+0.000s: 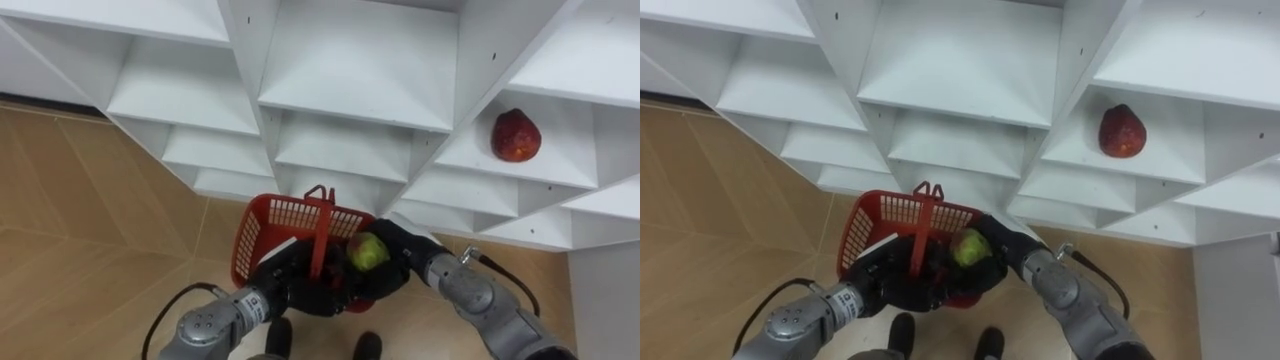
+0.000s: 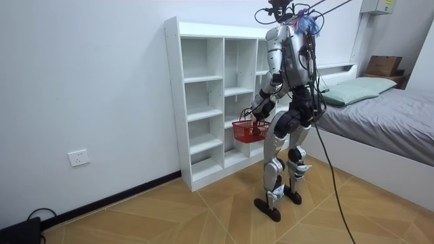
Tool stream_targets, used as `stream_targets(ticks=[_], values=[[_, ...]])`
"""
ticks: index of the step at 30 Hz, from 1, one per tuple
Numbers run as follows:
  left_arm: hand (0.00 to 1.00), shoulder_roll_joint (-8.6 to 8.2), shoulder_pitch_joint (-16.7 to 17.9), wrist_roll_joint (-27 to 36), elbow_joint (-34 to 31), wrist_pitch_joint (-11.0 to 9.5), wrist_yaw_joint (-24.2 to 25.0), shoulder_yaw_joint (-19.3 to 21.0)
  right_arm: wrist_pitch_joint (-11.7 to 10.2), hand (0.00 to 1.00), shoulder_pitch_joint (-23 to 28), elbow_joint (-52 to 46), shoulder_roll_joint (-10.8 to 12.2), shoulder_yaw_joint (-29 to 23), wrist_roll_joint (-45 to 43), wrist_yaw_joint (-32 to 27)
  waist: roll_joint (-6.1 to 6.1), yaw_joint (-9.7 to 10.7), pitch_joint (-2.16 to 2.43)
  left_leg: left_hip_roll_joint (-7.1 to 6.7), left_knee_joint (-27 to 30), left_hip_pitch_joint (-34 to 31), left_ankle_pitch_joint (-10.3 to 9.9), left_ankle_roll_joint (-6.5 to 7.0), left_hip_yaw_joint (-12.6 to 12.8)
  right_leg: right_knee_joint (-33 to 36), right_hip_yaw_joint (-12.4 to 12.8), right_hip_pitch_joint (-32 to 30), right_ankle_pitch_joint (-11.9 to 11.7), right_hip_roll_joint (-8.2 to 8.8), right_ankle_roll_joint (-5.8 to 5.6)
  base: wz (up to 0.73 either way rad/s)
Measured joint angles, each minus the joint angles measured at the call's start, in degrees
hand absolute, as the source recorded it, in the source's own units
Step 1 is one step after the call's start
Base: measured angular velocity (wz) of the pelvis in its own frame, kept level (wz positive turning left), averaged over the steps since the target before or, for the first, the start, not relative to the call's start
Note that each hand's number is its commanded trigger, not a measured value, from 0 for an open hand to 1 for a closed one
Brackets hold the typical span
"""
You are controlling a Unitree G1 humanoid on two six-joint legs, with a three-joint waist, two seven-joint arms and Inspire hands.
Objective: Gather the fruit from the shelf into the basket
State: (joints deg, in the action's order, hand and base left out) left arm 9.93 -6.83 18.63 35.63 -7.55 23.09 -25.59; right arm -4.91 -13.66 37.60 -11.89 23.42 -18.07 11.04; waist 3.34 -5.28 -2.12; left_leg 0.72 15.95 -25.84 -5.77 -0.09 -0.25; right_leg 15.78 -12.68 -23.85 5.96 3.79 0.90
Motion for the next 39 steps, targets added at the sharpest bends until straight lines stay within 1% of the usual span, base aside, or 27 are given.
stream_targets(ticks=[7,11,12,13,14,15,20,25,27,39], values=[[1.0,-0.03,-0.5,0.1,0.0,0.0,0.3,-0.1,0.1,1.0,-0.1,0.0,0.1,0.1,-0.1,-0.5,0.0,0.3,0.0,0.0,-0.3,0.4,0.0,0.01,0.2,0.2,0.2,0.0,0.2,0.05,0.04,0.0],[1.0,-0.14,-0.5,1.6,0.0,0.0,0.8,-0.5,0.1,1.0,-0.1,0.0,0.3,0.1,-0.2,-1.1,0.0,0.3,0.0,0.0,-0.3,0.4,0.0,0.01,0.2,0.3,0.2,0.0,0.2,0.08,0.04,0.0],[1.0,-0.14,-0.5,1.9,0.0,0.0,1.0,-0.5,0.1,0.91,-0.1,0.0,0.3,0.1,-0.2,-1.2,0.0,0.4,0.0,0.0,-0.3,0.4,0.0,0.01,0.3,0.3,0.2,0.0,0.2,0.08,0.04,0.0],[1.0,-0.13,-0.5,1.9,0.0,0.0,1.1,-0.5,0.1,0.62,-0.1,0.0,0.3,0.0,-0.1,-1.2,0.0,0.4,-0.01,0.0,-0.3,0.4,0.0,0.0,0.3,0.3,0.2,0.0,0.2,0.08,0.04,0.0],[1.0,-0.11,-0.5,1.9,0.0,0.0,1.2,-0.5,0.1,0.12,-0.2,0.0,0.4,0.0,-0.1,-1.2,-0.01,0.4,-0.01,0.01,-0.3,0.4,0.0,0.0,0.3,0.3,0.2,0.0,0.3,0.08,0.04,0.0],[1.0,-0.11,-0.5,2.1,0.0,0.0,1.2,-0.5,0.1,0.0,-0.6,0.6,0.5,0.1,-0.1,-1.1,-0.01,0.4,-0.01,0.02,-0.3,0.5,0.0,0.0,0.4,0.4,0.2,0.0,0.3,0.07,0.04,0.0],[1.0,-0.12,-0.5,2.1,0.0,0.0,1.4,-1.5,0.1,0.0,-1.9,3.4,1.5,0.1,-0.1,-1.2,0.0,0.4,-0.01,0.05,-0.3,0.5,0.0,0.01,0.5,0.4,0.3,0.0,0.3,0.07,0.04,0.0],[1.0,-0.23,-0.8,2.0,0.0,0.0,2.4,-2.7,0.1,0.0,-2.9,5.1,3.3,0.5,-0.1,-0.7,-0.01,0.4,-0.07,0.48,-0.2,0.5,0.0,0.0,1.6,0.2,0.5,0.0,0.2,-0.15,0.11,-0.02],[1.0,-0.06,-1.0,2.1,0.0,0.0,2.6,-2.7,0.1,0.0,-3.2,5.4,3.2,0.7,0.0,-0.1,-0.27,0.3,-0.3,0.57,-0.2,0.5,0.0,0.0,1.7,0.2,0.5,0.0,0.2,-0.24,0.14,0.0],[1.0,-0.04,-1.8,2.0,-0.1,0.0,2.7,-2.8,0.1,0.0,-3.5,5.5,3.1,0.7,0.3,0.1,-0.2,0.4,-0.4,0.61,-0.3,0.3,0.0,-0.01,2.0,0.0,0.9,-0.2,0.2,-0.31,0.15,0.0]])
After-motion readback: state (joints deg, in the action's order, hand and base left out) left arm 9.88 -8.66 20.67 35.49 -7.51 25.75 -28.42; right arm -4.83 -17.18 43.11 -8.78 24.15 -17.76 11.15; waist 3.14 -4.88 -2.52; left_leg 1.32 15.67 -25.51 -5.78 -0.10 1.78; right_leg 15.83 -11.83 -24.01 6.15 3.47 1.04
